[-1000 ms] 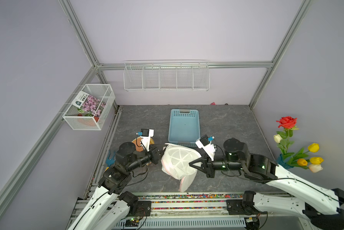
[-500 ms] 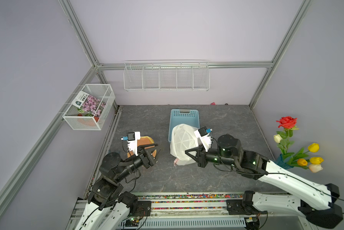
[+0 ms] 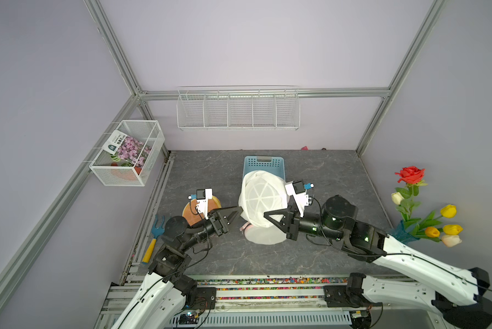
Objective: Turn the laundry bag inside out
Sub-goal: Turn over the laundry bag.
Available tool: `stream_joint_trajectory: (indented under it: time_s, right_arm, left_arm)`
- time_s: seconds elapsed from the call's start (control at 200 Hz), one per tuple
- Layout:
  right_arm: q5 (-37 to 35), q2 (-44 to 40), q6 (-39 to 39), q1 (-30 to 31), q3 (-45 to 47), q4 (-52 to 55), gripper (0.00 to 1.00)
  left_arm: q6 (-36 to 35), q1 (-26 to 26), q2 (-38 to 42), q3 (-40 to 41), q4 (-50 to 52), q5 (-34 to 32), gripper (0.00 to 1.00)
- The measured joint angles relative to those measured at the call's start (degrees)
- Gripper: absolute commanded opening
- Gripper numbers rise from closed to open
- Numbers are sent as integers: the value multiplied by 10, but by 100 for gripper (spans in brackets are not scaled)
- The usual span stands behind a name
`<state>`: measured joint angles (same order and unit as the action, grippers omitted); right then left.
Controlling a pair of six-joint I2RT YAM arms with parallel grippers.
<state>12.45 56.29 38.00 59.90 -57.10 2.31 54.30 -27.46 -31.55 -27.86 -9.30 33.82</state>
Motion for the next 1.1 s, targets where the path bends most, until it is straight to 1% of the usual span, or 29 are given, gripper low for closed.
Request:
stream_joint_trajectory:
  time_s: [0.11,0.13,0.15,0.2,0.23,0.31,0.48,0.61,0.71,0.795,0.865,0.915,1.04,1.07,1.1]
  right_arm:
    - [4,1,19,0,13,-36,0]
    - [5,1,22,0,16,-43,0]
    - [5,1,24,0,18,-49,0]
    - [7,1,33,-2,23,-66,0]
    - [7,1,37,-3,26,-75,0]
    - [7,1,48,-7,32,-94,0]
    - [7,-8,70,-10,48,-136,0]
    - [12,-24,86,-19,73,-168,0]
    - [24,-35,96,-29,86,-168,0]
    - [43,-45,105,-39,99,-172,0]
    - [60,-56,109,-45,113,-176,0]
    - [72,-62,110,-49,123,-181,0]
    - [110,-61,110,-57,128,-177,0]
    - [119,-57,108,-59,128,-173,0]
    - [132,-51,108,-60,128,-170,0]
  left_arm:
    - [38,0,-5,20,-64,8,61]
    - [44,0,-6,23,-71,9,59]
    - [52,0,-7,25,-79,10,53]
    - [68,0,-6,30,-91,10,26]
    - [72,0,-3,33,-94,9,15]
    - [80,0,14,36,-91,0,0]
    - [70,0,58,33,-57,-39,0]
    - [58,-1,80,33,-10,-74,0]
    - [50,0,96,33,11,-85,0]
    - [41,4,92,23,30,-83,0]
    - [37,17,76,12,34,-66,0]
    - [37,32,51,2,33,-38,0]
    - [46,62,-64,-20,-3,58,0]
    - [47,65,-92,-29,-7,76,4]
    - [44,68,-119,-42,-4,94,3]
